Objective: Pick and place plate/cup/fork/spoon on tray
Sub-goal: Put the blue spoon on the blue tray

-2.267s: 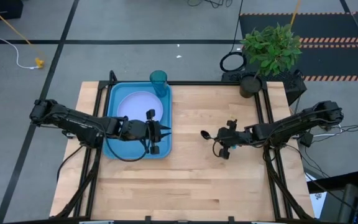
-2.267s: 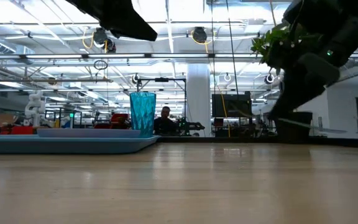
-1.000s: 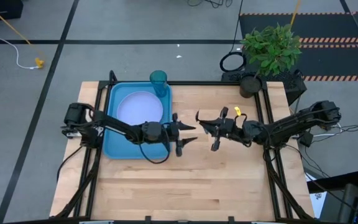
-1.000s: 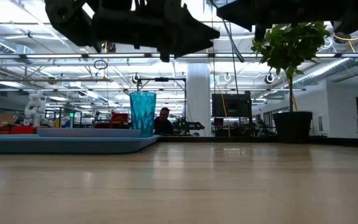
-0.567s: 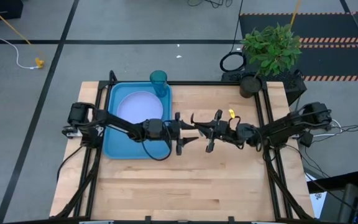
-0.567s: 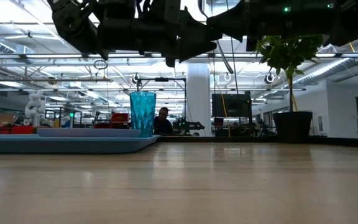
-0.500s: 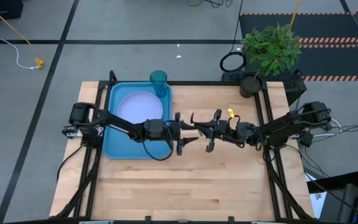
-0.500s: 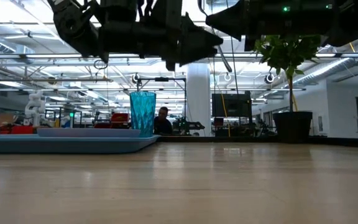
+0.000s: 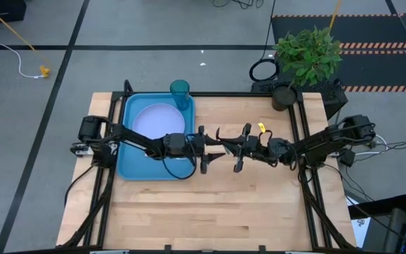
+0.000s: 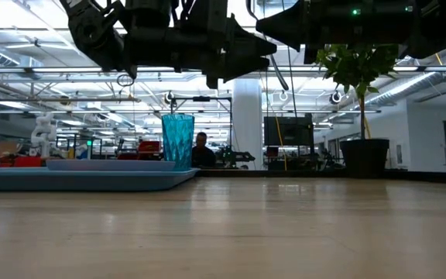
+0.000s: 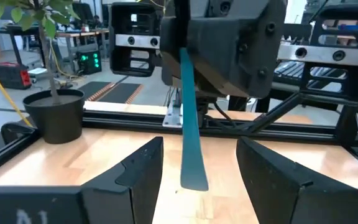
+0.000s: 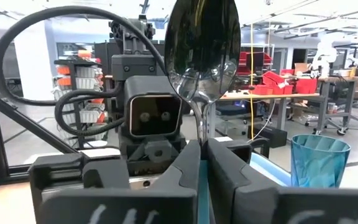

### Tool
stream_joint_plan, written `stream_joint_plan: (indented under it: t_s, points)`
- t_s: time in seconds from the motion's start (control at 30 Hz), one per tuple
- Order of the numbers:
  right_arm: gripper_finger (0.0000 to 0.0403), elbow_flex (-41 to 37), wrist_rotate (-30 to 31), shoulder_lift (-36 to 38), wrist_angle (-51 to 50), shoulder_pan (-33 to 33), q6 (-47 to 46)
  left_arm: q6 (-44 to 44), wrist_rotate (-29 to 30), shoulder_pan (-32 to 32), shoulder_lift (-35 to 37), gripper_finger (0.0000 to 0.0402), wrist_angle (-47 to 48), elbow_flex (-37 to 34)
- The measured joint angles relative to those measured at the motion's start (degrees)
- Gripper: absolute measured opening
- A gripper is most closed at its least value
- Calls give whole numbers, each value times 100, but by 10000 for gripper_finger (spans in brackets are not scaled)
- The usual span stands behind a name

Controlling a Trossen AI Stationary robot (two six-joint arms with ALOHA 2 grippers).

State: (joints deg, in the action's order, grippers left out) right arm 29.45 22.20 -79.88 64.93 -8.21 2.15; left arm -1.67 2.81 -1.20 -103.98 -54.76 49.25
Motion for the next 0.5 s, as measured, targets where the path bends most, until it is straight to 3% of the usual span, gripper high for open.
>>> stream_joint_plan:
  t_s: [0.4, 0.5]
  points:
    - [1, 0, -4, 0, 0, 18, 0, 133, 20, -74, 0, 207, -234, 0]
    - [1, 0, -18, 0, -2, 28, 1, 522, 0, 7, 2, 206, -129, 0]
